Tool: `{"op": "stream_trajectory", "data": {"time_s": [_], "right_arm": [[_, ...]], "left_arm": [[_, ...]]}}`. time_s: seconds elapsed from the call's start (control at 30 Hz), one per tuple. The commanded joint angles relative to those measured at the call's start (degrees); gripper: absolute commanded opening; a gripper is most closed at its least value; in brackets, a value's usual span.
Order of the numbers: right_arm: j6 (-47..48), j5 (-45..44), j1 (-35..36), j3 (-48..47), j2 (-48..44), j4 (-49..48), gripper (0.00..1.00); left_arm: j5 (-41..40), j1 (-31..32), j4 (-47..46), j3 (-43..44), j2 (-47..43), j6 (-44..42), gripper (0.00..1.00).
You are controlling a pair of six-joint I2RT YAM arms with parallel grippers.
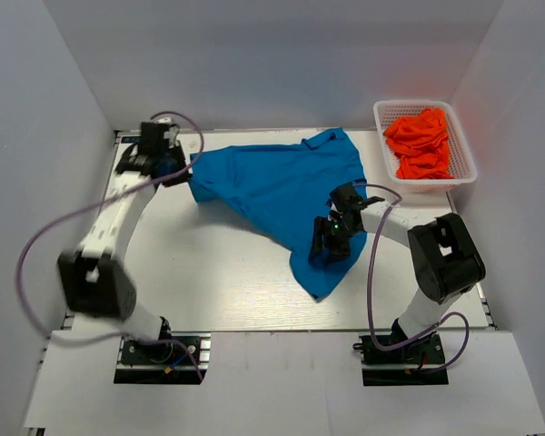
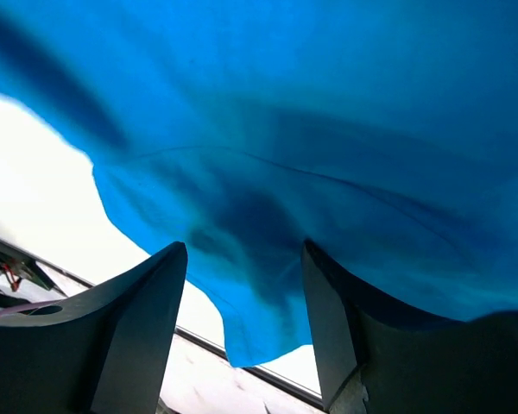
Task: Fold and stack the t-shirts
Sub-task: Flatten out the tshirt
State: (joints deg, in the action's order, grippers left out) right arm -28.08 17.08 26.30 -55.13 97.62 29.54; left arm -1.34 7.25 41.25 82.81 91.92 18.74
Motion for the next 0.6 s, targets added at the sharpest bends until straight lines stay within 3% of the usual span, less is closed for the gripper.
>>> {"op": "stream_trajectory", "data": {"time_s": [0.0,0.07,0.2,0.23,0.37,0.43,0.5,0.53,0.57], "right_arm": [[0.83,-8.21,-0.82,6.52,2.57,5.01,0.63],[0.92,-8.29,-1.26,8.37,1.08,5.18,0.63],[1.62,-9.43,-1.96,9.96,-1.2,5.53,0.63],[1.88,-9.26,-1.87,10.48,-1.64,5.53,0.63],[2.5,-8.91,-2.48,10.84,-2.43,5.79,0.68],[3.02,-9.17,-2.4,10.4,-2.79,6.14,0.68],[3.73,-10.05,-2.66,8.83,-3.49,7.54,0.71],[3.9,-11.44,-2.75,7.86,-3.75,7.9,0.71],[4.08,-12.33,-2.75,7.59,-4.54,8.51,0.71]], "left_arm": [[8.18,-0.21,-1.53,-9.11,-18.06,7.43,0.0],[6.64,-0.21,1.09,-12.3,-27.26,10.07,0.0],[-4.61,-0.21,22.48,-18.79,-38.7,19.37,0.0],[-4.63,-0.21,25.6,-20.82,-40.75,25.67,0.0],[1.32,-0.21,34.93,-28.83,-45.33,30.91,0.29],[9.28,-0.21,36.0,-30.24,-45.34,30.92,0.29],[13.81,0.58,35.82,-29.29,-45.34,24.95,0.27],[13.82,0.58,37.83,-28.41,-44.82,23.9,0.36],[14.69,0.58,37.15,-27.79,-44.81,21.19,0.73]]}}
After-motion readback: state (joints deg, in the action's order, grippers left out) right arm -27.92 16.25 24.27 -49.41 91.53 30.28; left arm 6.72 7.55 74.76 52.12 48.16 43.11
